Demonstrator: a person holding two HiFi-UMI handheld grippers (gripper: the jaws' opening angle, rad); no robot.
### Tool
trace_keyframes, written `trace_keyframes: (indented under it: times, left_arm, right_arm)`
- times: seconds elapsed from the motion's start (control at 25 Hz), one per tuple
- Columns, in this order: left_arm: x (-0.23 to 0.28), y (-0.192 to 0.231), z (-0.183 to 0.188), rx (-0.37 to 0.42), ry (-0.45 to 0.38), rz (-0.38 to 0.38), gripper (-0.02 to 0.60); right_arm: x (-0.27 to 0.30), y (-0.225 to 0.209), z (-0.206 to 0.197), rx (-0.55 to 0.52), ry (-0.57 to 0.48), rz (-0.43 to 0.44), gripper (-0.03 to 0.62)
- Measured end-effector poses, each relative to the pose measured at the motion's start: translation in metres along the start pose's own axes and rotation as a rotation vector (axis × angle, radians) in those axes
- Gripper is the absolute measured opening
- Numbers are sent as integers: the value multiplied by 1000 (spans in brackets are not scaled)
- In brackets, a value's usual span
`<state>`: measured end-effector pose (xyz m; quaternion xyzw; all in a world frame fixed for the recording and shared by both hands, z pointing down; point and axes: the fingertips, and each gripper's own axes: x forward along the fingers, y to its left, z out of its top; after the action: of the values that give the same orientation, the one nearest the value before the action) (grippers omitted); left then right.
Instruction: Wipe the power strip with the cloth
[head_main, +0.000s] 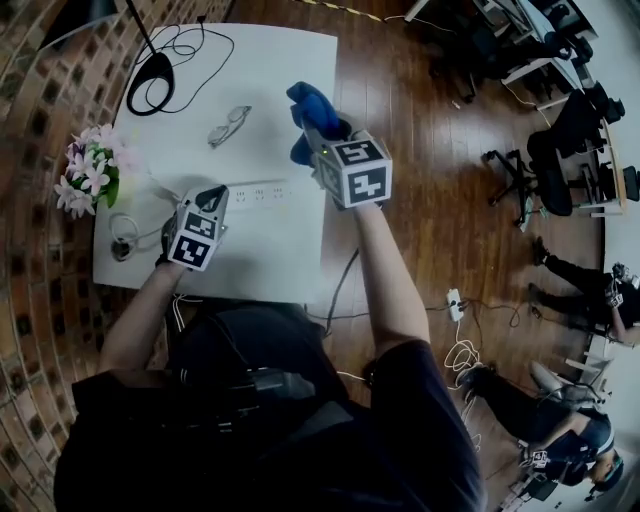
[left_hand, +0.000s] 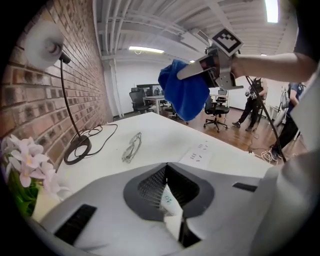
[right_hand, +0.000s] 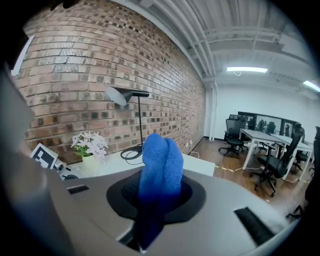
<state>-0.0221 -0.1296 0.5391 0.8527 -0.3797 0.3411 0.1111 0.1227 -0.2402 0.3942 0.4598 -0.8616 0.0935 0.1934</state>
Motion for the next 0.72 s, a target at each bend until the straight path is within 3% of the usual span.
trace_keyframes:
  times: [0.28,0.44,0.56,0.72]
  left_arm:
    - [4,16,-9,-25,54,35,-3]
    - [2,20,-8,-49,69,28,-3]
    - [1,24,-8,-71,74,29,-3]
    - [0,23,-8,-67,71,26,-3]
  right_arm:
    - [50,-5,-42,29,106,57,65]
    - [60,-7,-66,61,145,47,110]
    - [64,-8,-67,96,131,48,213]
    - [59,-12,-65,93,132,42,213]
